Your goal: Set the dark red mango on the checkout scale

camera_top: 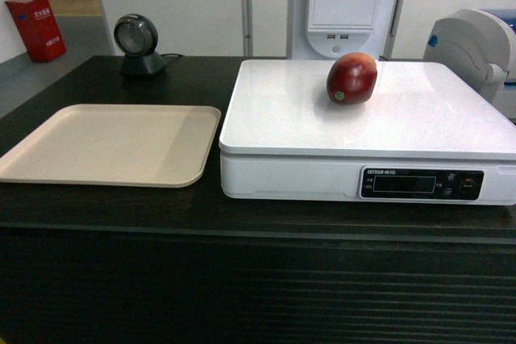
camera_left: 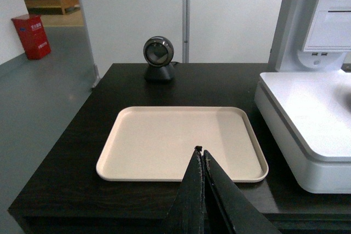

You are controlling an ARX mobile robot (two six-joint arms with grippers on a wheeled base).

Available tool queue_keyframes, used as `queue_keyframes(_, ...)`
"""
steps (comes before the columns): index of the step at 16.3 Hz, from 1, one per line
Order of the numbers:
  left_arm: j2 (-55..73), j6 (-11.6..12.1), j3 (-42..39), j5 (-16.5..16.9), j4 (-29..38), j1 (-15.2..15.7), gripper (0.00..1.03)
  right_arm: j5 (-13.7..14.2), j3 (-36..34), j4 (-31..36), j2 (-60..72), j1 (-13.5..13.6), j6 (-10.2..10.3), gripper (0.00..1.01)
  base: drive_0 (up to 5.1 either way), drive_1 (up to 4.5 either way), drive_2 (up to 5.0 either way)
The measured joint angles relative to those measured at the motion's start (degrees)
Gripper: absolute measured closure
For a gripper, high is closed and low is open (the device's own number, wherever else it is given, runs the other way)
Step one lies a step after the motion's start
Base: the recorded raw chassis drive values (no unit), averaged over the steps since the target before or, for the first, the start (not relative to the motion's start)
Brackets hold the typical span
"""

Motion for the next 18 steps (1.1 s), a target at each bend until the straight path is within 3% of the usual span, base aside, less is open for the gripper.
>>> queue_keyframes(10,-17.6,0.0,-7.6,0.0,-9.7,0.0,1.01,0.0,0.0,0.0,0.0,0.0,0.0,0.03,0.0,0.00,0.0)
queue_keyframes(12,-19.7,0.0,-9.7,0.0,-8.5,0.0,1.01,0.0,0.0,0.0,0.0,0.0,0.0,0.03,0.0,0.00,0.0)
queue_keyframes(18,-29.5,0.0,-9.7,0.0,-18.6,0.0,1.01,0.0,0.0,0.0,0.0,0.0,0.0,0.03,0.0,0.00,0.0)
